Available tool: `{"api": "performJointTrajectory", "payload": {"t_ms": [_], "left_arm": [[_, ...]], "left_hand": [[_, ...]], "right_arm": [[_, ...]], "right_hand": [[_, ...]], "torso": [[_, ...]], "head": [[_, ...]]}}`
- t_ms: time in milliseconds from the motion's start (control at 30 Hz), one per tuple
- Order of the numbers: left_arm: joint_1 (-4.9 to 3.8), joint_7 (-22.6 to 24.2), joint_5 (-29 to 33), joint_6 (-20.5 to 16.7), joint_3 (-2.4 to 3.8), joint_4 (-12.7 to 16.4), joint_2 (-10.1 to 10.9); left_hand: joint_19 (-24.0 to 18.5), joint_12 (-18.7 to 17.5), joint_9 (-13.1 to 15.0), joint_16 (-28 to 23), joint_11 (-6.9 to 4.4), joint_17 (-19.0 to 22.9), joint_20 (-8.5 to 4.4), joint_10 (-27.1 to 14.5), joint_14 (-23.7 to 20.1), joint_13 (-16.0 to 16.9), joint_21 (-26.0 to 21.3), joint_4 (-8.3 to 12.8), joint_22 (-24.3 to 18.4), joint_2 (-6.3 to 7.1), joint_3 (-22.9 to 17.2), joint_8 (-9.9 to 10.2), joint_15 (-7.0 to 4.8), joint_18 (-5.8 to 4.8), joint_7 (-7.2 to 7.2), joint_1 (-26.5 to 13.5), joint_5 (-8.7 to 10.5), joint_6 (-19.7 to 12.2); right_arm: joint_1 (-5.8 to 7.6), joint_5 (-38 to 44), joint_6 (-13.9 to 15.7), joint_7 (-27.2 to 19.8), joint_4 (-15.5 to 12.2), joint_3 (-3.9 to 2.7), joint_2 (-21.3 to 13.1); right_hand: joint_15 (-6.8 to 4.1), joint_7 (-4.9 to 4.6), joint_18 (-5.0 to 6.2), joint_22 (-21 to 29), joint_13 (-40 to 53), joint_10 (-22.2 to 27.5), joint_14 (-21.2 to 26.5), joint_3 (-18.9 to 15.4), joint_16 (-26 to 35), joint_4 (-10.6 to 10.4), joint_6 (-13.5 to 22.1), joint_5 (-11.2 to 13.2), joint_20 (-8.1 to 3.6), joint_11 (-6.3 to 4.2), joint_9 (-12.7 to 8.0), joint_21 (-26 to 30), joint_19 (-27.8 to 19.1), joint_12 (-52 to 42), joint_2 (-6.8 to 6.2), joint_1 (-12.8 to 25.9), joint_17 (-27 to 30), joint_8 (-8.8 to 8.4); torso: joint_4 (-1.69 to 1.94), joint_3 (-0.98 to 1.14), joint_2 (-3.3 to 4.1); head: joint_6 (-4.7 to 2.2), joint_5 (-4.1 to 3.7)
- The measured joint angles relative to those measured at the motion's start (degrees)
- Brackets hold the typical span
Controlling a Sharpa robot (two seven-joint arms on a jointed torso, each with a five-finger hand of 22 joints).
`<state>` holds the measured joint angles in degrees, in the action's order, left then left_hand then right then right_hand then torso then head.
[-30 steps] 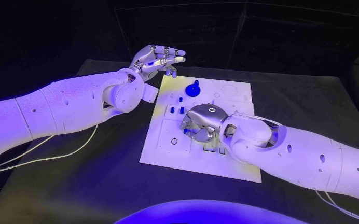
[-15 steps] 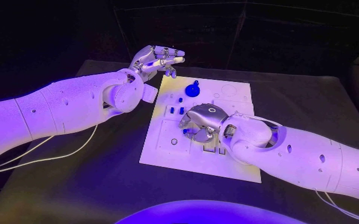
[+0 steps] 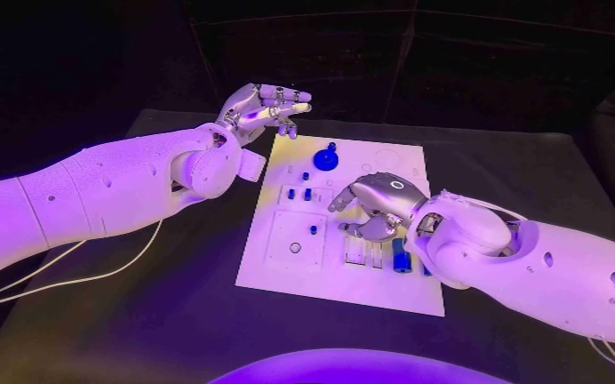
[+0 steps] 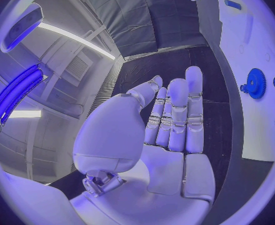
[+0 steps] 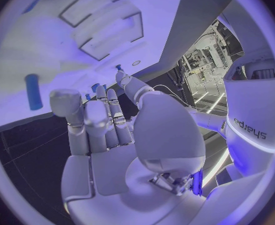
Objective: Assemble the parts on the task board
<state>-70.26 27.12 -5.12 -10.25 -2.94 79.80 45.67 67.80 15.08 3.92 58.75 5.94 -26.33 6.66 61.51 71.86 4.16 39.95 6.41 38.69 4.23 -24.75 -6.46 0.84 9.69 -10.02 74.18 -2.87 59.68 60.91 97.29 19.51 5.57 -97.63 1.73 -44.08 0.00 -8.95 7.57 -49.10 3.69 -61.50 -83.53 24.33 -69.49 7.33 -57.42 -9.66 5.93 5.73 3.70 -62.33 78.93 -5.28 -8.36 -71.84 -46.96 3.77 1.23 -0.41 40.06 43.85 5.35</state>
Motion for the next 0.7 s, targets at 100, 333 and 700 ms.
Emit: {"api": "performJointTrajectory", "payload": {"t_ms": [100, 333, 700], "left_arm": [[0.00, -0.02, 0.00, 0.13, 0.00, -0.04, 0.03], [0.00, -0.03, 0.00, 0.38, 0.00, -0.12, 0.04], [0.00, -0.03, 0.00, 0.59, -0.01, -0.08, 0.03]], "left_hand": [[0.00, 0.00, 0.00, 0.00, 0.13, 0.00, 0.00, -0.13, 0.00, 0.00, -0.21, 0.16, -0.05, 0.00, 0.16, 0.00, 0.00, 0.00, 0.00, 0.00, 0.00, 0.00], [0.00, 0.00, 0.00, 0.00, 0.21, 0.00, 0.00, -0.21, 0.00, 0.00, -0.21, 0.16, -0.05, 0.00, 0.16, 0.00, 0.00, 0.00, 0.00, 0.00, 0.00, 0.00], [0.00, 0.00, 0.00, 0.00, 0.21, -0.01, 0.00, -0.21, 0.00, 0.00, -0.21, 0.16, -0.04, 0.00, 0.16, 0.00, 0.00, 0.00, 0.00, 0.00, 0.00, 0.00]], "right_arm": [[1.97, -1.12, 0.01, 0.35, -0.78, -0.11, -2.50], [4.35, -3.06, -1.12, 1.86, 0.32, -0.15, -5.73], [4.90, -3.92, -5.29, 3.37, 1.83, -0.09, -6.06]], "right_hand": [[0.00, 0.41, 0.00, 0.00, 0.04, 0.06, 0.00, -0.84, 0.00, -0.17, 0.63, -0.32, 0.00, -0.06, 0.00, 0.00, 0.00, -0.22, 0.00, 0.00, -0.07, 0.00], [0.01, 1.24, 0.00, 0.87, -0.02, 2.95, 0.01, -5.17, 0.32, -0.78, 2.06, -0.54, 0.31, 0.01, 0.02, 0.77, -0.31, -0.25, -0.72, -0.79, 1.02, 0.00], [0.41, 1.45, 0.00, 1.44, 0.08, 3.53, 0.00, -8.84, 0.44, -1.90, 2.26, -0.53, 0.52, 0.05, 0.12, 1.11, -0.52, -1.19, 0.93, -3.04, 2.04, 0.00]], "torso": [[-0.05, -0.02, -0.03], [-0.08, -0.04, -0.07], [-0.08, -0.04, 0.04]], "head": [[-0.49, -0.59], [-1.42, -1.65], [-1.86, -2.24]]}}
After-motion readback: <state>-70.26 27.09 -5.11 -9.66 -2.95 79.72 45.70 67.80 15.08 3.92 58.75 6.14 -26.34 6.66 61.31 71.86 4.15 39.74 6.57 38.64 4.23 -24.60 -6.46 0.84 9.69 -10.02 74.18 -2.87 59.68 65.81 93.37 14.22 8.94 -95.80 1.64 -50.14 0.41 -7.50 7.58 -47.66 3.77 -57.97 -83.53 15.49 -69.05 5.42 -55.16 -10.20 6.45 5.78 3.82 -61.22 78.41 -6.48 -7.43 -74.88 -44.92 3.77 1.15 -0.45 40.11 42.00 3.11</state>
